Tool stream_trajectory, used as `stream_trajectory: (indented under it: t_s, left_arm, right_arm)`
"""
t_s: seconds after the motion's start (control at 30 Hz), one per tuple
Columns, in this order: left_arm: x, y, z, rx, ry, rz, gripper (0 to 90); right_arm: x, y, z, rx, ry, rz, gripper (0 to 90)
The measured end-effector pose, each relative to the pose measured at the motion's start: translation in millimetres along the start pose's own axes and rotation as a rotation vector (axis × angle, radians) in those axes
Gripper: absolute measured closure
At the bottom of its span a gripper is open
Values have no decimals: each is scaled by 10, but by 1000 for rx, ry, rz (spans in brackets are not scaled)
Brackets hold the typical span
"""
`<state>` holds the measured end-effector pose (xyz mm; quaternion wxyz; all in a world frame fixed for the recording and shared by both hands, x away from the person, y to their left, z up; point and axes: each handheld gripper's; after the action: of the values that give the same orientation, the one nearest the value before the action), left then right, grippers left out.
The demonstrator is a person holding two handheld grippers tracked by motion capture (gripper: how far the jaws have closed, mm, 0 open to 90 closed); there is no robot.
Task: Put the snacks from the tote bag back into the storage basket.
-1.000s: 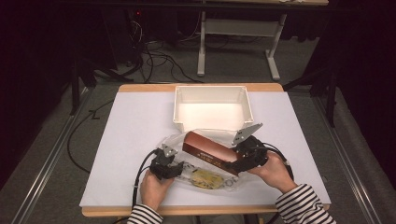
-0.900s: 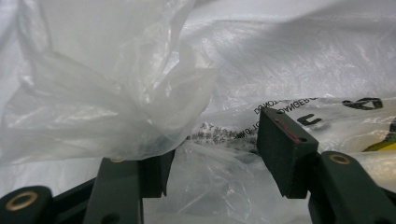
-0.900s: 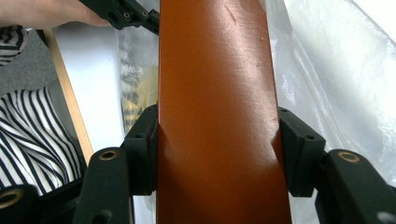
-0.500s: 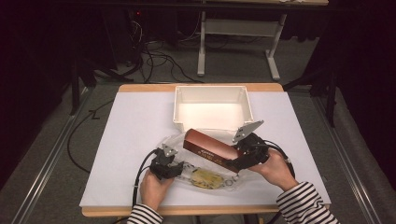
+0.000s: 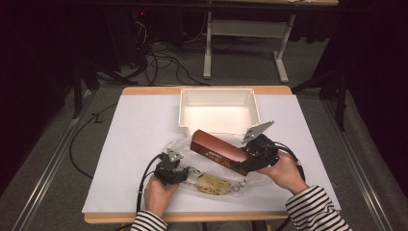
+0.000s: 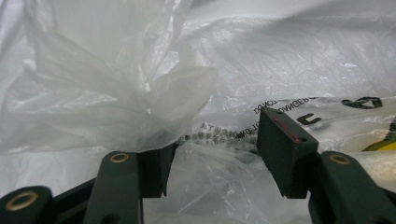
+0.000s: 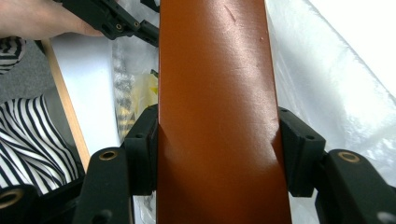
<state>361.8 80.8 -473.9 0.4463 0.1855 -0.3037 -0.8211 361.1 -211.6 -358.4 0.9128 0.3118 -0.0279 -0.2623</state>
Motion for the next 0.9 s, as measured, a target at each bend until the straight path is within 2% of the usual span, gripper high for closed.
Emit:
stream_trajectory:
  t_s: [0.23, 0.4, 0.57, 0.7, 0.9]
  left_arm:
    - [7, -14, 2, 9, 5, 3, 472]
    - [10, -40, 4, 26, 7, 3, 473]
    - [6, -26, 3, 16, 4, -2, 473]
    - [2, -31, 4, 19, 0, -4, 474]
    - [-1, -39, 4, 25, -3, -3, 474]
  right_arm:
    - [28, 27, 32, 2, -11, -17, 429]
    - [39, 56, 16, -15, -11, -1, 428]
    - [53, 82, 69, 3, -11, -1, 428]
    - [121, 84, 122, 22, 26, -49, 428]
    - [153, 114, 129, 19, 5, -49, 429]
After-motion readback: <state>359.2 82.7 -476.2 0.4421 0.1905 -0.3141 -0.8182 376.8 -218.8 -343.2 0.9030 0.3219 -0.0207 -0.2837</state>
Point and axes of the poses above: each handheld gripper's, and its own axes: z roughly backward along the jaws, y roughly out of its top, x roughly to its right, and after that the axes turned 4 degrees about y, right-handed
